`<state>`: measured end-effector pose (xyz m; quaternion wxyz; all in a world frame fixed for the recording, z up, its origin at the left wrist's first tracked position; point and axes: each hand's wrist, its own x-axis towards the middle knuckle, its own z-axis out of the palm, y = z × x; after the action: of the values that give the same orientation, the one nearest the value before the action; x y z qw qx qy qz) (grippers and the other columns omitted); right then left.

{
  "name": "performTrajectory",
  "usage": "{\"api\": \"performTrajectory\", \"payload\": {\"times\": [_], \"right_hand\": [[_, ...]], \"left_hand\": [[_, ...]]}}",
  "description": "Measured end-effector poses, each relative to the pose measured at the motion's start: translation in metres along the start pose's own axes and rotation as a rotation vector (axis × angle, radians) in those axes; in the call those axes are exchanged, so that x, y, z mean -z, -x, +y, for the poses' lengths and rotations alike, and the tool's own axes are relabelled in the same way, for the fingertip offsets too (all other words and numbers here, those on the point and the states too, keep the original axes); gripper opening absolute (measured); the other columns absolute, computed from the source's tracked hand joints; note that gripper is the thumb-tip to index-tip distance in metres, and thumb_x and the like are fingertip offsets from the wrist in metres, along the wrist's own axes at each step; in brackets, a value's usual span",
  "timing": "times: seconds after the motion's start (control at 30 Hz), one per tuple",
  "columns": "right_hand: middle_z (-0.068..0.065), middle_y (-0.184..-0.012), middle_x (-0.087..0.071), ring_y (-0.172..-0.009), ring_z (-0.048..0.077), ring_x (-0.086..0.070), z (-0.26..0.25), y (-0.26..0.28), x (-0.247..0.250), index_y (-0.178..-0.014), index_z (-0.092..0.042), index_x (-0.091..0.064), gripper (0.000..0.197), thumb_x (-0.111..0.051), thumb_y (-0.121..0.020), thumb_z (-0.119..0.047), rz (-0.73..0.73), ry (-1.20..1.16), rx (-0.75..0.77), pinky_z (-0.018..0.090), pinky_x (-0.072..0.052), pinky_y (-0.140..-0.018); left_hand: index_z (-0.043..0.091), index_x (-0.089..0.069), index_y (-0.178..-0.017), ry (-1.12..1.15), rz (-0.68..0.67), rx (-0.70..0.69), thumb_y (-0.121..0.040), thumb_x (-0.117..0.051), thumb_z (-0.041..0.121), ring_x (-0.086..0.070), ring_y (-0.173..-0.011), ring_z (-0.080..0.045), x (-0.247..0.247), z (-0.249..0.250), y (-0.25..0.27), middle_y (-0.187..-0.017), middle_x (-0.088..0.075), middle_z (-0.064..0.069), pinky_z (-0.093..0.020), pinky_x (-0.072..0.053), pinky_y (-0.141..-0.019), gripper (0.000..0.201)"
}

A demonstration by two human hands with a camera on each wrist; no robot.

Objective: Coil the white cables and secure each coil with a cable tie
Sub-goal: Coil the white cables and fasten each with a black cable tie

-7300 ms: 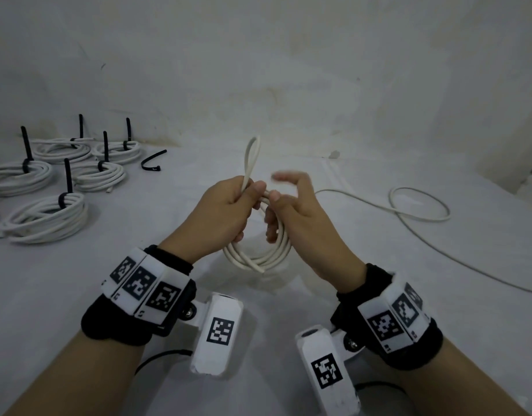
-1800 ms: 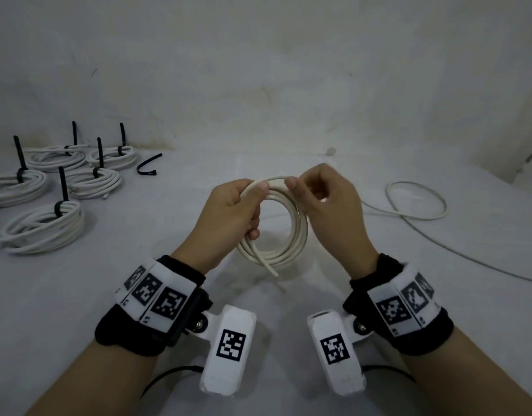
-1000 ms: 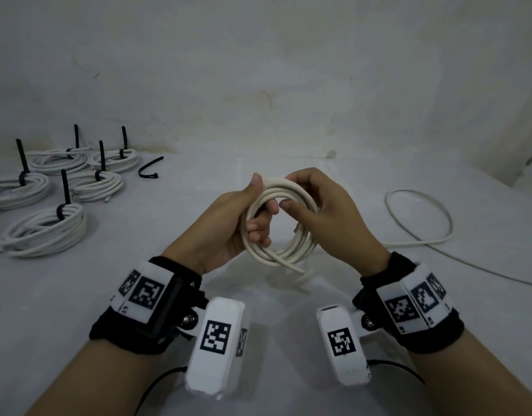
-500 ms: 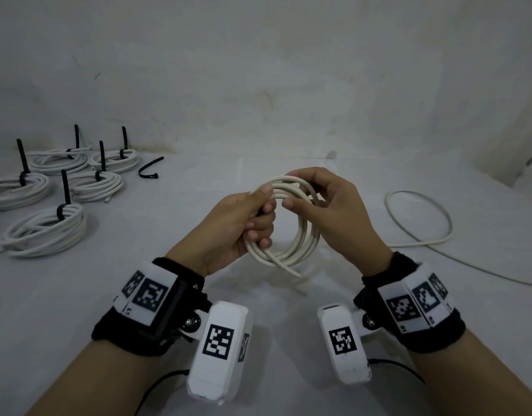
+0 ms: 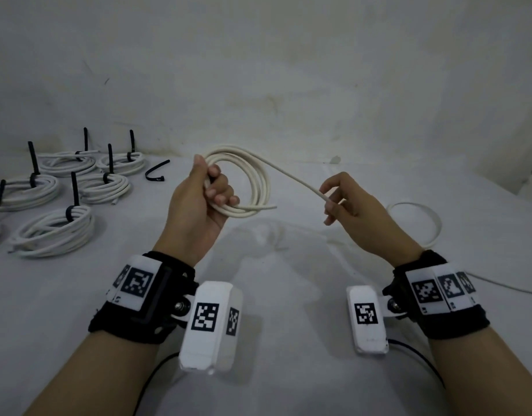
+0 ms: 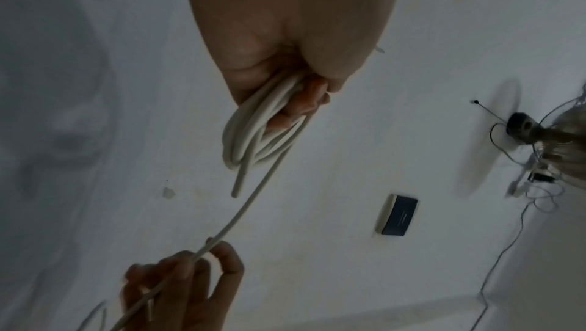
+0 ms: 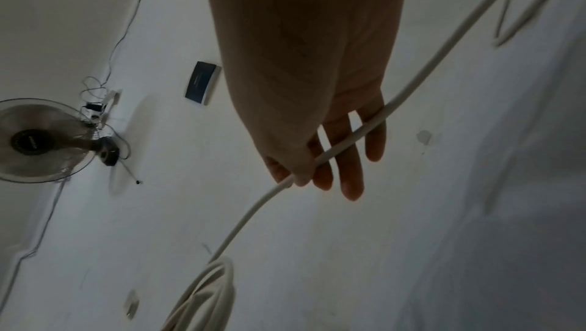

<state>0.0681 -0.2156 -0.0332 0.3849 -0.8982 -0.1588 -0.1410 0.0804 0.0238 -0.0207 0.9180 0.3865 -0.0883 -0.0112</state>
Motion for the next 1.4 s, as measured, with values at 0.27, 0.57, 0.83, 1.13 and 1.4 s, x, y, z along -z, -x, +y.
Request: {"api": "performTrajectory", "payload": {"times": [0.27, 0.57, 0.83, 1.13, 1.4], "right_hand": [[-0.005, -0.083, -0.057, -0.049, 0.010, -0.058, 0.004, 0.001, 0.008, -0.096, -0.025, -0.058, 0.012, -0.056, -0.094, -0.013, -0.039, 0.108, -0.010, 0.010, -0.041, -0.053], [-0.007, -0.090, -0.053, -0.074, 0.001, -0.049, -0.032, 0.009, -0.003, -0.119, -0.027, -0.067, 0.044, -0.053, -0.092, 0.005, -0.415, 0.425, 0.221, 0.005, -0.035, -0.069], [-0.014, -0.087, -0.058, -0.077, 0.001, -0.052, -0.063, 0.018, -0.019, -0.100, -0.018, -0.076, 0.028, -0.057, -0.089, -0.001, -0.320, 0.241, 0.467, 0.010, -0.041, -0.071], [-0.008, -0.072, -0.055, -0.061, 0.007, -0.049, -0.056, 0.014, -0.012, -0.078, -0.013, -0.063, 0.025, -0.069, -0.078, -0.037, 0.127, 0.270, 0.520, 0.030, -0.045, -0.057], [-0.005, -0.078, -0.062, -0.069, 0.009, -0.057, -0.042, 0.010, 0.001, -0.086, -0.011, -0.068, 0.010, -0.071, -0.084, -0.021, 0.076, 0.207, 0.470, 0.024, -0.047, -0.066]], "left_hand": [[0.017, -0.041, -0.071, 0.157, 0.037, -0.068, -0.103, -0.027, 0.040, -0.033, -0.040, -0.005, 0.007, 0.003, -0.005, -0.045, -0.031, 0.009, -0.017, -0.041, -0.047, 0.041], [0.015, -0.043, -0.075, -0.002, 0.102, -0.106, -0.104, -0.026, 0.035, -0.038, -0.042, -0.006, 0.006, -0.003, -0.005, -0.047, -0.038, 0.007, -0.020, -0.044, -0.051, 0.039], [0.013, -0.040, -0.078, -0.374, -0.049, 0.020, -0.103, -0.029, 0.030, -0.040, -0.045, -0.008, -0.010, -0.029, 0.010, -0.050, -0.040, 0.006, -0.022, -0.042, -0.055, 0.032], [0.003, -0.051, -0.089, -0.554, -0.218, 0.088, -0.102, -0.028, 0.028, -0.055, -0.053, -0.016, -0.013, -0.043, 0.022, -0.065, -0.059, -0.009, -0.025, -0.049, -0.057, 0.036], [0.008, -0.046, -0.080, -0.459, -0.215, 0.164, -0.102, -0.028, 0.028, -0.037, -0.035, -0.012, -0.014, -0.042, 0.021, -0.050, -0.052, -0.004, -0.029, -0.036, -0.054, 0.035]]}}
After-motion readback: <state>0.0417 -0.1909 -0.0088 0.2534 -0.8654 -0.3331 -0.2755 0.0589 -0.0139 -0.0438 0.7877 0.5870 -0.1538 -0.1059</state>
